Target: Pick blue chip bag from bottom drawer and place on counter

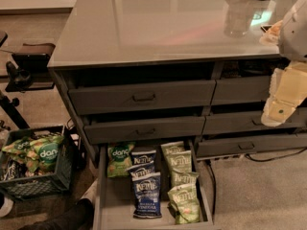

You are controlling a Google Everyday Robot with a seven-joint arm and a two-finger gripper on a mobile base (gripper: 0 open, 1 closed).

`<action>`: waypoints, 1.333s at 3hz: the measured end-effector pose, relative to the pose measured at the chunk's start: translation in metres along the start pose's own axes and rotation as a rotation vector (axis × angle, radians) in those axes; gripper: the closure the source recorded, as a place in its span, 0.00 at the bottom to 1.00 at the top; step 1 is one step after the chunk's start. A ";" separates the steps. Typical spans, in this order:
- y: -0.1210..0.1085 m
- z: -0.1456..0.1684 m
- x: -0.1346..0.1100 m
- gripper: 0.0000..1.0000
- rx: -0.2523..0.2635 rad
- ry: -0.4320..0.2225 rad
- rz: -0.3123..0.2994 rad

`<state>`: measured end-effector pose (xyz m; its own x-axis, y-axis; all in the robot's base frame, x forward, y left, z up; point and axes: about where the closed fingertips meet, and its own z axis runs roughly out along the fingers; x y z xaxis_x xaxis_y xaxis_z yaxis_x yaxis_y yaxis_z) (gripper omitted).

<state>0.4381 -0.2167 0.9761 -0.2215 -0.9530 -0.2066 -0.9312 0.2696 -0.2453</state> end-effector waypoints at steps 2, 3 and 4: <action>0.007 0.025 0.007 0.00 -0.029 -0.009 0.029; 0.026 0.091 0.028 0.00 -0.101 -0.011 0.071; 0.045 0.168 0.052 0.00 -0.166 -0.033 0.108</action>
Offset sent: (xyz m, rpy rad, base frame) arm -0.0037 -0.0052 -0.0752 0.0604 0.0992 -0.0517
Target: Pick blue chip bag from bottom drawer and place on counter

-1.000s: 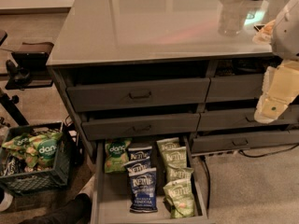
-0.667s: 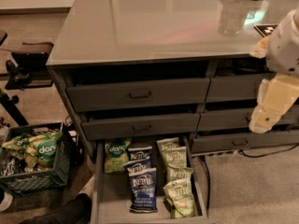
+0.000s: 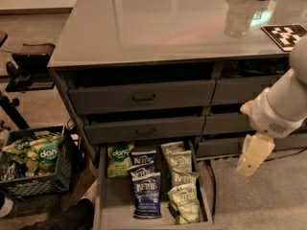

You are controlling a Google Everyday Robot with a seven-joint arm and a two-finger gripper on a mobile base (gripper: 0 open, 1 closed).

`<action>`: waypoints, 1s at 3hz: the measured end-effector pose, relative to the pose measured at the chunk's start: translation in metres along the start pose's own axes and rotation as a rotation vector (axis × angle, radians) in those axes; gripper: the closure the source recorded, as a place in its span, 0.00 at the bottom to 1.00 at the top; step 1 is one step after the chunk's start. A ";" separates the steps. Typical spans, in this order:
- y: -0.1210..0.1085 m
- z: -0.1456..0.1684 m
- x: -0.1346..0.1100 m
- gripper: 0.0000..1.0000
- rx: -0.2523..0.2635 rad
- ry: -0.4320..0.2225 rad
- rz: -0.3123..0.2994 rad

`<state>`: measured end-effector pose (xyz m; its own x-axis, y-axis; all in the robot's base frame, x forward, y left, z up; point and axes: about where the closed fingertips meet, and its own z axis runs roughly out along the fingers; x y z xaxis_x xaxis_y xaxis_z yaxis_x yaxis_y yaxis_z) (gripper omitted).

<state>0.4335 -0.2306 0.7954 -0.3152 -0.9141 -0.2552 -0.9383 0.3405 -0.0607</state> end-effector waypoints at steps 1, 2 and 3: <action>-0.018 0.093 0.023 0.00 -0.013 -0.053 0.034; -0.019 0.095 0.023 0.00 -0.010 -0.056 0.035; -0.017 0.103 0.023 0.00 -0.015 -0.067 0.043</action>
Offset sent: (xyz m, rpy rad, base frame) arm 0.0404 -0.0129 -0.1347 0.0765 -0.0086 -0.0575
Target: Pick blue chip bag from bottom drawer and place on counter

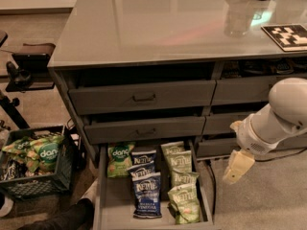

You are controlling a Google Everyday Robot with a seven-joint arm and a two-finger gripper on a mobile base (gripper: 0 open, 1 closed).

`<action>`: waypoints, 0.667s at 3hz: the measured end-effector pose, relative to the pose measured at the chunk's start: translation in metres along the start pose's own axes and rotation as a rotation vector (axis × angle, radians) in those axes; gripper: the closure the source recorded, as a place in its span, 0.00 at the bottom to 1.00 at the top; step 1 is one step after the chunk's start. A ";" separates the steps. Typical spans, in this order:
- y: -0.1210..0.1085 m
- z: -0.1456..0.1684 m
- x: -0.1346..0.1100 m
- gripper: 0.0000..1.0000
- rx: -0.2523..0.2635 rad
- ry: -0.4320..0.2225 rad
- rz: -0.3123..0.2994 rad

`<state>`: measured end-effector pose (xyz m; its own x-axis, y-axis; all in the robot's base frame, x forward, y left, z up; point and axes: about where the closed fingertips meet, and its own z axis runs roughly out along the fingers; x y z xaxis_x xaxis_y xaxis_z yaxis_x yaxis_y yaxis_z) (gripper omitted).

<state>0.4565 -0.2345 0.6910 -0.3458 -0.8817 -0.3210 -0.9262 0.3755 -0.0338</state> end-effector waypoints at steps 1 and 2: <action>0.004 0.051 0.006 0.00 -0.022 -0.051 0.055; -0.014 0.109 0.001 0.00 0.007 -0.112 0.063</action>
Offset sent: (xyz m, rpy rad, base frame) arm 0.0681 0.0405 -0.1662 0.1716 -0.1037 -0.0857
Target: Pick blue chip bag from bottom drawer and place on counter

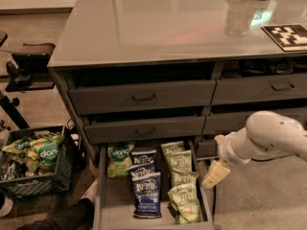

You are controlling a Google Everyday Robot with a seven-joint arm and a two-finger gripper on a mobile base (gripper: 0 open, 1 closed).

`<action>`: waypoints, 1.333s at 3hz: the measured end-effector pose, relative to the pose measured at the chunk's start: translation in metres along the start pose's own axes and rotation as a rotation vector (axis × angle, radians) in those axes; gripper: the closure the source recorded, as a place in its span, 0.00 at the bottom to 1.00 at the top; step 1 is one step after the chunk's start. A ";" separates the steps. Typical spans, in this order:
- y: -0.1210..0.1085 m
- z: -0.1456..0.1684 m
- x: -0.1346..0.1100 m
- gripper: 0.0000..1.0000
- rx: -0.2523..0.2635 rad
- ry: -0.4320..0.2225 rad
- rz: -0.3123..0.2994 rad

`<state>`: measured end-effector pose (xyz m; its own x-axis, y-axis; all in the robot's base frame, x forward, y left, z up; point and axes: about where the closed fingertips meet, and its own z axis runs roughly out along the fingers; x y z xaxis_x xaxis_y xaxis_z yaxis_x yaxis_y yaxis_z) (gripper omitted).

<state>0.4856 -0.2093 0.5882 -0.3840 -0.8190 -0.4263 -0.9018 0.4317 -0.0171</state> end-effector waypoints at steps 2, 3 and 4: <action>-0.032 0.099 -0.006 0.00 -0.051 -0.114 -0.013; -0.032 0.099 -0.006 0.00 -0.051 -0.115 -0.013; -0.025 0.119 -0.002 0.00 -0.042 -0.134 0.000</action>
Offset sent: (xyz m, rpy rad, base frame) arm 0.0794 0.0396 -0.1187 0.1806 -0.0254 0.0573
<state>0.5324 -0.1735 0.4816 -0.3564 -0.7600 -0.5436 -0.9106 0.4129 0.0198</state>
